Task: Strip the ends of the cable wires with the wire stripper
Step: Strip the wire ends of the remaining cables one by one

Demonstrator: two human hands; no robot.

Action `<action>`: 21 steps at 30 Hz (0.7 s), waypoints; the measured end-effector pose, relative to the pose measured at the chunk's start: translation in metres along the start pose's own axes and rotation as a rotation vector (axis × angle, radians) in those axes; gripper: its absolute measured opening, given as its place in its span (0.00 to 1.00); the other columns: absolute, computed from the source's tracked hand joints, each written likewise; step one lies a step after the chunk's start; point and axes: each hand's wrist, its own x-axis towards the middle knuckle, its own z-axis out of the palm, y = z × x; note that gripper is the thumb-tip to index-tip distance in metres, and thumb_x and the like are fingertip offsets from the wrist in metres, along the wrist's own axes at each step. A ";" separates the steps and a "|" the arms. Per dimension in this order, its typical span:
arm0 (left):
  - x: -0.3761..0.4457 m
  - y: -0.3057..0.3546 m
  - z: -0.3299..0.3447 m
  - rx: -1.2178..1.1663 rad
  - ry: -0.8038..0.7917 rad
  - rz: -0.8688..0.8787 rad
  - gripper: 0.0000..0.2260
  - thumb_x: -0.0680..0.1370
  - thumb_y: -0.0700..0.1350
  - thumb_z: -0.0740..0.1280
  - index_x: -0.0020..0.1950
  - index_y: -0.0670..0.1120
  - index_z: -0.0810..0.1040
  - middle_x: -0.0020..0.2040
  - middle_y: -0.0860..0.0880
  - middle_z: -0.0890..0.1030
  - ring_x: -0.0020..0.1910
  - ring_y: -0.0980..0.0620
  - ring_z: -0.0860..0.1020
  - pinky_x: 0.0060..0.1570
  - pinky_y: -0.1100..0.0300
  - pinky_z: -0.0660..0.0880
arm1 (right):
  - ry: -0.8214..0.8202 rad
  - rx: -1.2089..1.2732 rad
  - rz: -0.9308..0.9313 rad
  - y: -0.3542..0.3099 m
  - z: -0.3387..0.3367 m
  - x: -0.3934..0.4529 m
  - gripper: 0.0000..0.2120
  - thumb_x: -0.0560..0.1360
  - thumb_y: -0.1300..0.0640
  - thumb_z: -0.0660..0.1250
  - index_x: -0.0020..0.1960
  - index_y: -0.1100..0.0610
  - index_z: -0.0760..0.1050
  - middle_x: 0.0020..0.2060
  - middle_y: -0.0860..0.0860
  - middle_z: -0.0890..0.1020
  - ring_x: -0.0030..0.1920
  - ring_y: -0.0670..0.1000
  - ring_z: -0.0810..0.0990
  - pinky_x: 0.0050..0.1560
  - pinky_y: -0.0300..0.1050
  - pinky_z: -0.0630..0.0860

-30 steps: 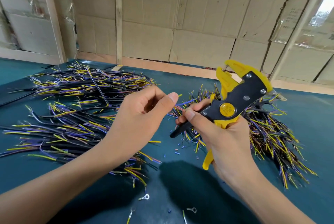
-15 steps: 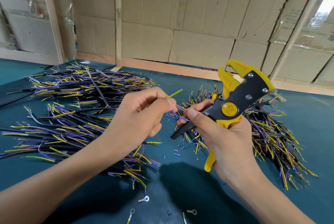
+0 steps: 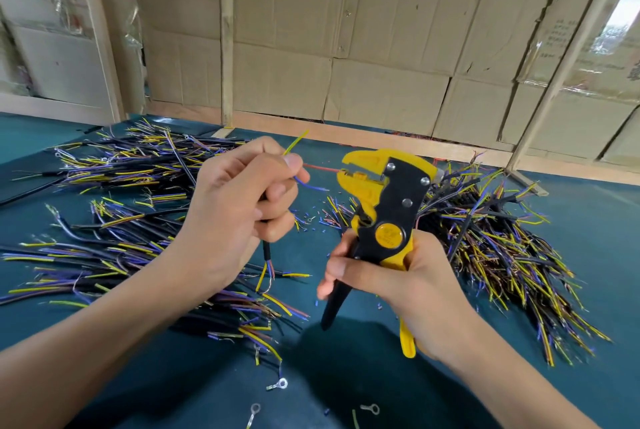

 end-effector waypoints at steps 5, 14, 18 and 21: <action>-0.001 0.002 0.001 -0.012 -0.032 -0.022 0.10 0.74 0.39 0.65 0.33 0.40 0.72 0.26 0.51 0.64 0.22 0.57 0.55 0.26 0.67 0.53 | -0.039 -0.061 -0.016 -0.002 0.001 -0.002 0.03 0.70 0.68 0.73 0.40 0.61 0.81 0.34 0.66 0.82 0.36 0.60 0.85 0.43 0.43 0.81; -0.003 -0.002 0.004 0.034 -0.036 -0.032 0.14 0.74 0.39 0.65 0.34 0.36 0.63 0.27 0.51 0.68 0.22 0.56 0.56 0.24 0.68 0.55 | -0.049 -0.074 -0.033 -0.001 0.003 -0.001 0.03 0.69 0.67 0.72 0.39 0.61 0.81 0.33 0.64 0.83 0.36 0.61 0.84 0.44 0.45 0.80; -0.004 -0.004 0.005 0.067 -0.050 -0.031 0.13 0.74 0.39 0.66 0.36 0.33 0.66 0.27 0.50 0.63 0.23 0.55 0.55 0.24 0.68 0.56 | -0.071 -0.112 -0.037 -0.002 0.002 -0.001 0.03 0.69 0.67 0.72 0.38 0.61 0.80 0.33 0.63 0.83 0.36 0.60 0.84 0.45 0.45 0.80; -0.005 -0.004 0.006 0.077 -0.054 -0.041 0.13 0.74 0.39 0.66 0.30 0.43 0.70 0.30 0.44 0.59 0.23 0.55 0.55 0.25 0.68 0.56 | -0.085 -0.124 -0.044 -0.001 0.003 -0.001 0.02 0.69 0.67 0.71 0.38 0.63 0.79 0.32 0.65 0.82 0.35 0.59 0.84 0.44 0.44 0.80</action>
